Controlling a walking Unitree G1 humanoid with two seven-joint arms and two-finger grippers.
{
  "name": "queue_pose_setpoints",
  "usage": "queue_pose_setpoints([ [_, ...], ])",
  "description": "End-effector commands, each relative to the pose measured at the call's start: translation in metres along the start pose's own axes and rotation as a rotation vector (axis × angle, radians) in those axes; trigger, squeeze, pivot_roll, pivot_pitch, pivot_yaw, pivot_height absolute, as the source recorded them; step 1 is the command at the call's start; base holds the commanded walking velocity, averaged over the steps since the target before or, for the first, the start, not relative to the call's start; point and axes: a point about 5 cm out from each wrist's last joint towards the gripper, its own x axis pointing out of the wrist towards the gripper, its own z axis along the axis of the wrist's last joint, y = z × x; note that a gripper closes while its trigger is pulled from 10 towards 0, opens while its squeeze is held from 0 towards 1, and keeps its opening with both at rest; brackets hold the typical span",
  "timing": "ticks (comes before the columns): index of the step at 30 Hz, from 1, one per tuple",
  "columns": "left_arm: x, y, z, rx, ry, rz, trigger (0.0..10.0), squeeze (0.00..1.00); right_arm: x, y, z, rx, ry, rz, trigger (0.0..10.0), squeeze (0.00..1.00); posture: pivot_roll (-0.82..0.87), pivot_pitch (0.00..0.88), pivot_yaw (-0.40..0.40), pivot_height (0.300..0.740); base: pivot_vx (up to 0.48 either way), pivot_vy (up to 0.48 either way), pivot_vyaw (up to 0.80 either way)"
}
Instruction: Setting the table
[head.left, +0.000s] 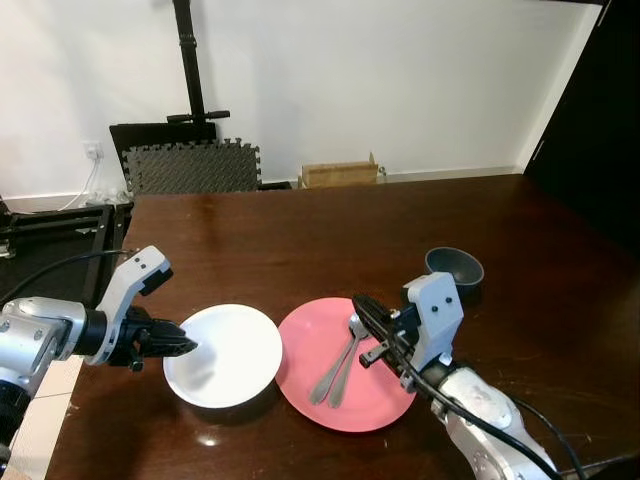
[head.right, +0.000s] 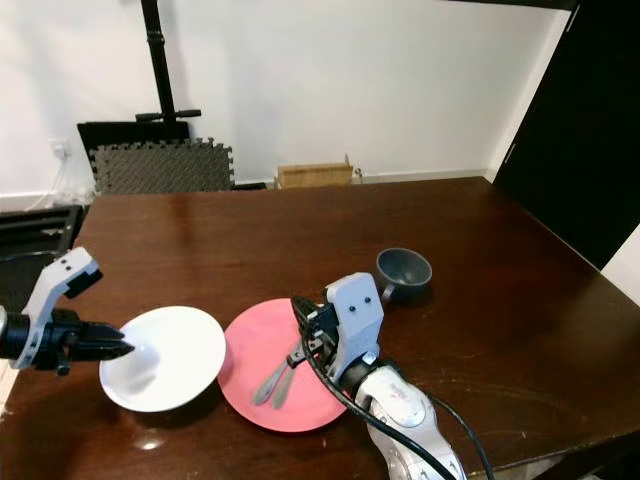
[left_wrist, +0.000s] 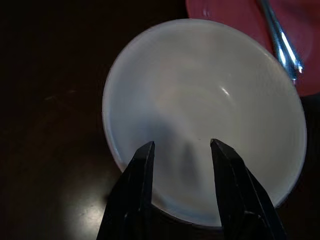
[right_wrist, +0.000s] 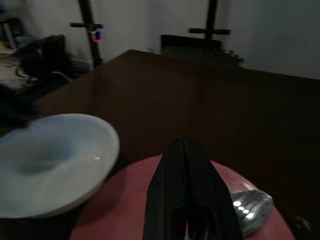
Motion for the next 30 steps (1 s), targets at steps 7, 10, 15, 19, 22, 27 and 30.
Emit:
queue_pose_setpoints([
  [7, -0.013, 0.012, 0.008, 0.034, -0.042, 0.092, 10.0, 0.00, 0.001, 0.003, 0.006, 0.000, -0.007, 0.053, 10.0, 0.00, 0.05, 0.031, 0.013, 0.740, 0.000, 0.000, 0.00],
  [10, -0.012, 0.014, 0.001, 0.009, -0.019, 0.102, 10.0, 0.00, 0.002, 0.003, 0.006, 0.005, -0.012, 0.052, 10.0, 0.00, 0.05, 0.032, 0.013, 0.740, 0.000, 0.000, 0.00],
  [15, 0.001, 0.009, -0.017, -0.034, 0.033, 0.068, 10.0, 0.00, 0.003, 0.003, 0.008, 0.012, -0.021, 0.046, 10.0, 0.00, 0.05, 0.035, 0.012, 0.740, 0.000, 0.000, 0.00],
  [19, 0.013, 0.006, -0.018, -0.082, 0.015, 0.061, 10.0, 0.00, 0.003, 0.003, 0.009, 0.022, -0.031, 0.038, 10.0, 0.00, 0.04, 0.042, 0.013, 0.740, 0.000, 0.000, 0.00],
  [22, 0.021, 0.004, -0.020, -0.096, 0.016, 0.051, 10.0, 0.00, 0.003, 0.004, 0.010, 0.025, -0.036, 0.036, 10.0, 0.00, 0.04, 0.042, 0.013, 0.740, 0.000, 0.000, 0.00],
  [27, 0.025, 0.006, -0.027, -0.103, 0.053, 0.084, 10.0, 0.00, 0.001, 0.004, 0.011, 0.034, -0.044, 0.020, 10.0, 0.00, 0.03, 0.048, 0.025, 0.740, 0.000, 0.000, 0.00],
  [30, 0.026, 0.006, -0.031, -0.112, 0.061, 0.090, 10.0, 0.00, 0.001, 0.004, 0.011, 0.037, -0.047, 0.016, 10.0, 0.00, 0.04, 0.051, 0.028, 0.740, 0.000, 0.000, 0.00],
])
